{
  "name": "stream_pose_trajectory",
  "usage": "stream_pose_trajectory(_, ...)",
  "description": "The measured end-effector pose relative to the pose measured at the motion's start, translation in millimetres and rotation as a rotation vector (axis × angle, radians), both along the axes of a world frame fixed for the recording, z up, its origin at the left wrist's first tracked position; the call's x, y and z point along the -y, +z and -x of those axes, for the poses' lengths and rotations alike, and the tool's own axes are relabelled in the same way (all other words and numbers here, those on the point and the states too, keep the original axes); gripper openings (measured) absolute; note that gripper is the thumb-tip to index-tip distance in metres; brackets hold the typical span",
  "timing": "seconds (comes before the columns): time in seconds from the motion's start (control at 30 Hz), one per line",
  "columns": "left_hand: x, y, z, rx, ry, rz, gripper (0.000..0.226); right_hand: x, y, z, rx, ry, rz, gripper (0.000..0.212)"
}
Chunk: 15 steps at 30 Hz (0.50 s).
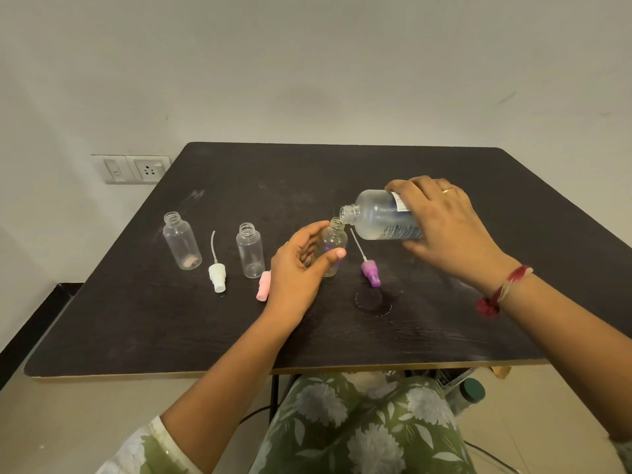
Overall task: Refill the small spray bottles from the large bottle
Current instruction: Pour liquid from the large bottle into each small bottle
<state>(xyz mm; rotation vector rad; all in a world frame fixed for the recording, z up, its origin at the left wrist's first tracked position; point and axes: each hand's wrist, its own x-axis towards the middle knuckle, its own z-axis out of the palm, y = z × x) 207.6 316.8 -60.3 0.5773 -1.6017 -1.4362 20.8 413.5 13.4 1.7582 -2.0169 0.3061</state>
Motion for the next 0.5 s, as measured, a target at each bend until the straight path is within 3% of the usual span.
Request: stream_pose_trajectory(0.5,-0.6,0.8,-1.8,0.017,0.001,0.015,0.045,-0.9,2.2,-0.4,-0.020,0.000,-0.012,0.072)
